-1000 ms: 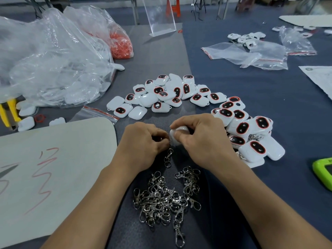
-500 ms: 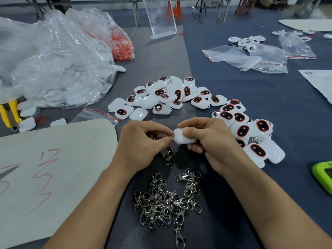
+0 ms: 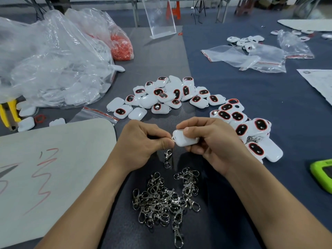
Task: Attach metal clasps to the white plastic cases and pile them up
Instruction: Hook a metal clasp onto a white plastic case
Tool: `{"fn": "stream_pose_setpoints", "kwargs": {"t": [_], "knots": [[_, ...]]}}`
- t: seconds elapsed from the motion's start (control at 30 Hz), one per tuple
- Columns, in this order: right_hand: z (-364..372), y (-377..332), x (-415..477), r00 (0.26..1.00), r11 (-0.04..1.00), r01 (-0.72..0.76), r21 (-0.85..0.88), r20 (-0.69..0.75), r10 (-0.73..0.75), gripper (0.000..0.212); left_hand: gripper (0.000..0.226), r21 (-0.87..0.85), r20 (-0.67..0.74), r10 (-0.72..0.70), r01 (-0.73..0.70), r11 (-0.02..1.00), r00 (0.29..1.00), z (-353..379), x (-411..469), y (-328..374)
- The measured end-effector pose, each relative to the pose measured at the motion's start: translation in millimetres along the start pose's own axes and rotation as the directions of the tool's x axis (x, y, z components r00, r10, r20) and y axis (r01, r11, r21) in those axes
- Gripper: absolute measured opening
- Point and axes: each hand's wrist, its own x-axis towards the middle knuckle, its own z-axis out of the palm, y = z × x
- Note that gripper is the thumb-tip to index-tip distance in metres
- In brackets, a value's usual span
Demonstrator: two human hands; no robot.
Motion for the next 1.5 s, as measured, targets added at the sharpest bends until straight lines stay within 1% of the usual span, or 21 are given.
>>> {"fn": "stream_pose_setpoints", "kwargs": {"t": [0.13,0.2,0.27,0.33,0.4,0.43,0.57,0.67,0.73,0.8,0.83,0.9,0.97,1.0,1.03,1.1,1.13,1.2,1.37,1.43,1.5], "knots": [[5.5,4.9,0.8,0.993,0.996,0.082,-0.038,-0.078,-0.085,0.026,0.012,0.294,-0.052,0.138,-0.117,0.948,0.989,1.6,-6.3,1.4],[10.8,8.7,1.2,0.976,0.98,0.17,-0.101,-0.121,-0.182,0.027,0.005,0.496,-0.105,0.299,-0.211,0.842,0.948,6.5,-9.4,3.3],[14.6,10.6,0.6,0.96,0.969,0.225,-0.101,-0.144,-0.238,0.032,0.006,0.585,-0.162,0.399,-0.238,0.775,0.903,9.3,-11.0,2.6],[14.9,8.7,-1.2,0.975,0.983,0.185,0.01,-0.128,-0.182,0.032,0.008,0.478,-0.24,0.329,-0.183,0.859,0.913,9.6,-9.8,0.6],[13.0,4.8,-2.1,0.992,0.988,0.104,0.118,-0.086,-0.094,0.027,0.016,0.215,-0.247,0.146,-0.093,0.972,0.958,10.7,-6.6,0.9],[11.8,3.4,-2.2,0.995,0.987,0.08,0.138,-0.075,-0.07,0.026,0.018,0.083,-0.219,0.069,-0.051,0.995,0.973,12.2,-4.6,2.0],[10.1,1.2,-1.9,0.997,0.983,0.065,0.17,-0.055,-0.057,0.025,0.013,-0.282,-0.108,-0.128,0.093,0.955,0.986,16.1,-0.2,4.7],[11.2,3.0,-2.4,0.998,0.973,0.052,0.223,-0.054,-0.041,0.028,0.009,-0.324,-0.065,-0.173,0.143,0.935,0.983,13.3,-0.3,5.1],[11.3,5.3,-1.5,0.995,0.976,0.078,0.202,-0.08,-0.063,0.028,0.013,-0.174,-0.106,-0.098,0.079,0.982,0.989,11.2,-1.1,6.5],[10.7,9.2,-1.0,0.975,0.983,0.179,0.036,-0.142,-0.172,0.03,0.02,0.137,-0.128,0.045,-0.028,0.99,0.991,10.9,-3.7,6.0],[11.0,11.4,-1.2,0.952,0.964,0.244,-0.11,-0.161,-0.259,0.029,0.016,0.288,-0.117,0.123,-0.085,0.954,0.986,11.4,-5.4,6.4],[14.5,14.8,-3.3,0.896,0.857,0.34,-0.388,-0.143,-0.421,0.023,0.007,0.538,-0.067,0.27,-0.193,0.821,0.961,9.8,-7.0,6.0],[18.8,16.6,-6.1,0.862,0.795,0.391,-0.465,-0.118,-0.493,0.018,0.011,0.674,-0.033,0.373,-0.255,0.693,0.927,10.0,-8.1,4.0],[19.6,15.7,-6.3,0.869,0.824,0.392,-0.41,-0.131,-0.478,0.019,0.01,0.683,-0.056,0.393,-0.252,0.685,0.918,10.3,-8.6,3.9],[19.6,14.0,-5.7,0.893,0.884,0.366,-0.291,-0.157,-0.422,0.021,0.007,0.656,-0.104,0.382,-0.225,0.72,0.918,10.9,-9.1,4.2],[17.8,9.3,-3.1,0.954,0.971,0.24,0.005,-0.186,-0.235,0.028,0.004,0.462,-0.227,0.261,-0.132,0.877,0.938,12.1,-8.9,4.1],[17.1,6.9,-2.3,0.974,0.979,0.167,0.119,-0.174,-0.145,0.029,0.006,0.317,-0.252,0.168,-0.083,0.945,0.953,13.8,-8.5,3.9],[15.9,3.6,-1.9,0.99,0.967,0.068,0.245,-0.133,-0.036,0.026,0.01,0.072,-0.201,0.023,-0.008,0.997,0.979,16.8,-6.7,6.0],[15.0,3.3,-3.1,0.998,0.95,0.021,0.313,-0.066,-0.001,0.028,0.013,-0.313,-0.104,-0.163,0.123,0.942,0.981,18.1,-4.9,10.7],[16.0,5.0,-4.4,0.998,0.948,0.042,0.315,-0.059,-0.025,0.031,0.015,-0.329,-0.101,-0.17,0.129,0.935,0.98,16.2,-5.4,11.7],[15.8,7.7,-3.9,0.991,0.967,0.108,0.232,-0.099,-0.087,0.032,0.014,-0.153,-0.144,-0.09,0.068,0.986,0.986,14.5,-6.2,12.3]]}}
